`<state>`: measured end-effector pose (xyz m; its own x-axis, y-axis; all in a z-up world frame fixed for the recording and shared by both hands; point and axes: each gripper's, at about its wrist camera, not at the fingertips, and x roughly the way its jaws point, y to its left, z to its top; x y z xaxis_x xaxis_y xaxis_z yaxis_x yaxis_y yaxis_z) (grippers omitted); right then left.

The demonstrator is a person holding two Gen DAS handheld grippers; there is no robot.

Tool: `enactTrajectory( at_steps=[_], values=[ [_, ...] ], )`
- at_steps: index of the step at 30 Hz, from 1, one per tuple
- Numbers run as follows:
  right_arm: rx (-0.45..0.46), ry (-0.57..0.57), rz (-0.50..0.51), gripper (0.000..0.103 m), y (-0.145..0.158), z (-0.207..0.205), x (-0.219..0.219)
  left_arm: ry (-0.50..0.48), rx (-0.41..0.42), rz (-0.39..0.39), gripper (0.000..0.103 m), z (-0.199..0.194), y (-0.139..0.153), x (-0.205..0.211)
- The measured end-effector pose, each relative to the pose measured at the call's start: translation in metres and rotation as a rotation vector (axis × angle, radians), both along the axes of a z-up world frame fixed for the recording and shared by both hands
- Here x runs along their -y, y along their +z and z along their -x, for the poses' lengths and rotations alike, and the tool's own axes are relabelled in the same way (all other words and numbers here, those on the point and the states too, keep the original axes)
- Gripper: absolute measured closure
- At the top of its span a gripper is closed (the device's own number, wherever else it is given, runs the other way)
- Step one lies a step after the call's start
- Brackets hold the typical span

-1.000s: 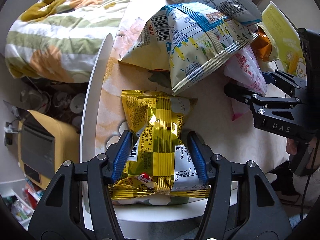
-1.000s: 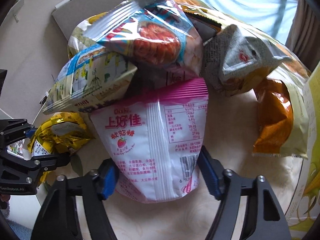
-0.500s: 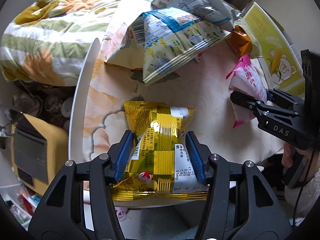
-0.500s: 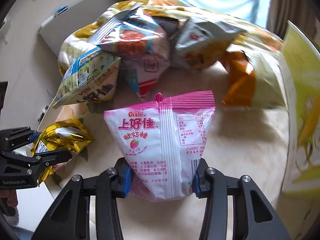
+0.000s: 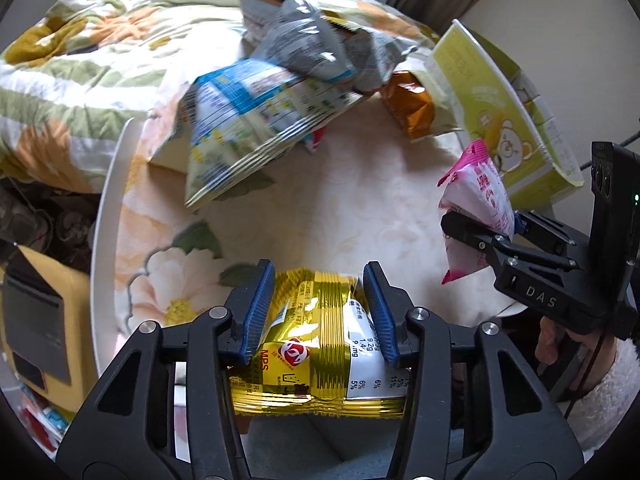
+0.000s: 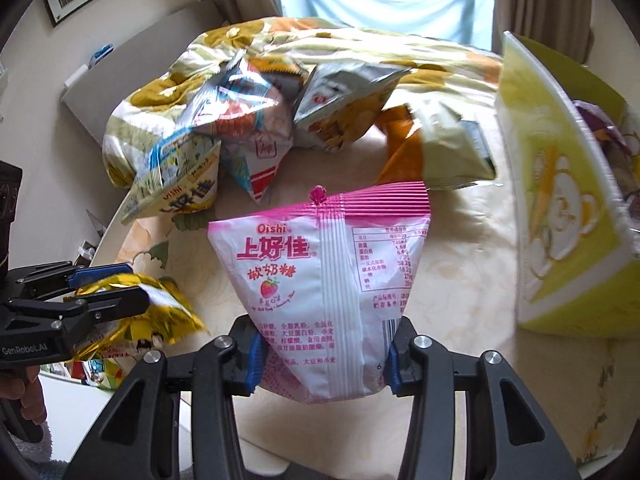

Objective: Organize snacks
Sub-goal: 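Grasp the yellow bag with the left tool while the right tool grasps the Oishi bag, then lift both held bags and carry them over the yellow-green box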

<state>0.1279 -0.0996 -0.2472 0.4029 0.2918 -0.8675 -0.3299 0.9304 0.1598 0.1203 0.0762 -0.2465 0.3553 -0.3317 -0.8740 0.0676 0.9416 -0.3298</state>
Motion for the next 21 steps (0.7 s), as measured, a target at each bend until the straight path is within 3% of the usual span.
enactTrajectory(
  at_steps=[2, 7, 12, 13, 14, 15, 16, 21],
  values=[
    [0.007, -0.019, -0.003, 0.061, 0.007, 0.002, 0.006, -0.024, -0.002, 0.013, 0.08, -0.005, 0.003, 0.007],
    [0.023, -0.057, -0.008, 0.061, 0.015, 0.006, 0.014, -0.041, -0.022, 0.026, 0.079, -0.012, 0.004, 0.015],
    [0.027, -0.083, -0.018, 0.061, 0.019, 0.012, 0.02, -0.068, -0.08, -0.074, 0.074, -0.011, 0.004, 0.012],
    [0.026, -0.087, -0.02, 0.061, 0.018, 0.013, 0.021, -0.07, -0.094, -0.066, 0.062, -0.011, 0.003, 0.009],
    [0.025, -0.091, -0.021, 0.061, 0.018, 0.013, 0.02, -0.075, -0.108, -0.045, 0.028, -0.01, 0.002, 0.007],
    [0.024, -0.094, -0.024, 0.061, 0.017, 0.014, 0.021, -0.084, -0.122, -0.024, 0.009, -0.01, -0.001, 0.007],
    [0.021, -0.098, -0.03, 0.061, 0.017, 0.015, 0.021, -0.089, -0.13, -0.005, 0.001, -0.009, -0.003, 0.007],
    [0.019, -0.113, -0.048, 0.061, 0.015, 0.013, 0.02, -0.091, -0.227, -0.016, 0.001, -0.014, -0.032, 0.018]
  ],
)
